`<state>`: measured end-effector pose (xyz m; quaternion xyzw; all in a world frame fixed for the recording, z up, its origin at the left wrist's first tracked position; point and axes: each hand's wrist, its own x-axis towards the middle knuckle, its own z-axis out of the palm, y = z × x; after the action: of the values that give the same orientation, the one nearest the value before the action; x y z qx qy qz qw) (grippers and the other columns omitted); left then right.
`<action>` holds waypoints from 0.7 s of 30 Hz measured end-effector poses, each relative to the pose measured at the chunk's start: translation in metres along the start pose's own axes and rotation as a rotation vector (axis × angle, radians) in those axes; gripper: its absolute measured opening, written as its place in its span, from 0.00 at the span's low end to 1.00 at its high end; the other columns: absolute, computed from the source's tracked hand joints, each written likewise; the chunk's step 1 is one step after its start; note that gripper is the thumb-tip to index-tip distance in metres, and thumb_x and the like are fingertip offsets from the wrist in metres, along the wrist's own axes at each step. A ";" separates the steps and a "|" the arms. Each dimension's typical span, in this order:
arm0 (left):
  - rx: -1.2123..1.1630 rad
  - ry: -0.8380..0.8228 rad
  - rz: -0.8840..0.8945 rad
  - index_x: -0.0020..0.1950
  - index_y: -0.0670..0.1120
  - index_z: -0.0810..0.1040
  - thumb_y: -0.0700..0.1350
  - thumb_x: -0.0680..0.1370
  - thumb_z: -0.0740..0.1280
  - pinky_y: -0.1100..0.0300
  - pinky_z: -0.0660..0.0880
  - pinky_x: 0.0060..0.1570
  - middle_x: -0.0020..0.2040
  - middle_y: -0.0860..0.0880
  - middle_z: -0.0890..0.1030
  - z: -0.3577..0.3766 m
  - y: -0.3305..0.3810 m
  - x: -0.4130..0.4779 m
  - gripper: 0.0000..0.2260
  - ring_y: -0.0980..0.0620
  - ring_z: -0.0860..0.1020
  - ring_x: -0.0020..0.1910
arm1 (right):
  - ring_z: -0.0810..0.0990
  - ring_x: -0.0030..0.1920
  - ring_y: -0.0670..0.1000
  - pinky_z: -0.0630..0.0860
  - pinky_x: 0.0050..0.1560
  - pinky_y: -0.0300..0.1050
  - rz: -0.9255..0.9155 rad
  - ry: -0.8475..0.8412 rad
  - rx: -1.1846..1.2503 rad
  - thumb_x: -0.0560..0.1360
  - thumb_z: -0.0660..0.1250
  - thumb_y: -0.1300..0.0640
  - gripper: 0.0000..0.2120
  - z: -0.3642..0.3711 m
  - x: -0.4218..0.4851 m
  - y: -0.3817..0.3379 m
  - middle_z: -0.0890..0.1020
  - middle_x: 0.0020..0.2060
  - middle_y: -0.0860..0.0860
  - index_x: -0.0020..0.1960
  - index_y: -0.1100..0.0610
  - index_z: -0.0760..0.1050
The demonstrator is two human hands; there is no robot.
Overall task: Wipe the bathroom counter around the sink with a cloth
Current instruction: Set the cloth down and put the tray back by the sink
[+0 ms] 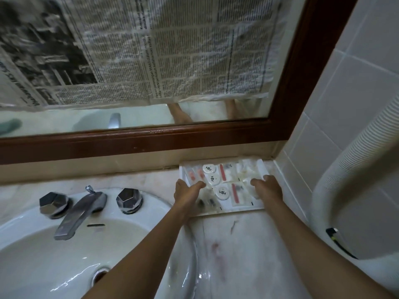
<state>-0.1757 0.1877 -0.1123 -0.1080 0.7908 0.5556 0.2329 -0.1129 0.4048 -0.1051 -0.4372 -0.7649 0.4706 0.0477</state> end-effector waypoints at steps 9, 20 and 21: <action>0.040 0.171 0.179 0.69 0.47 0.73 0.45 0.76 0.66 0.54 0.67 0.65 0.72 0.49 0.69 -0.009 -0.007 -0.050 0.20 0.49 0.68 0.70 | 0.65 0.70 0.57 0.64 0.69 0.54 -0.282 0.232 -0.281 0.71 0.66 0.57 0.23 0.008 -0.062 0.023 0.71 0.69 0.57 0.65 0.62 0.73; -0.111 0.521 0.236 0.45 0.53 0.82 0.37 0.75 0.67 0.73 0.69 0.41 0.51 0.58 0.79 -0.124 -0.126 -0.215 0.11 0.63 0.78 0.49 | 0.71 0.62 0.51 0.66 0.58 0.40 -0.557 -0.155 -0.183 0.72 0.68 0.61 0.14 0.054 -0.248 0.042 0.80 0.56 0.50 0.58 0.56 0.78; -0.093 0.549 0.233 0.45 0.53 0.81 0.38 0.75 0.67 0.72 0.70 0.41 0.51 0.58 0.79 -0.140 -0.139 -0.226 0.10 0.62 0.78 0.49 | 0.71 0.61 0.52 0.66 0.57 0.40 -0.570 -0.186 -0.200 0.72 0.68 0.61 0.14 0.065 -0.266 0.042 0.80 0.56 0.50 0.57 0.56 0.79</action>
<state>0.0457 -0.0121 -0.0781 -0.1732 0.8051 0.5642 -0.0600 0.0450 0.1789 -0.0831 -0.1626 -0.9003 0.3986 0.0641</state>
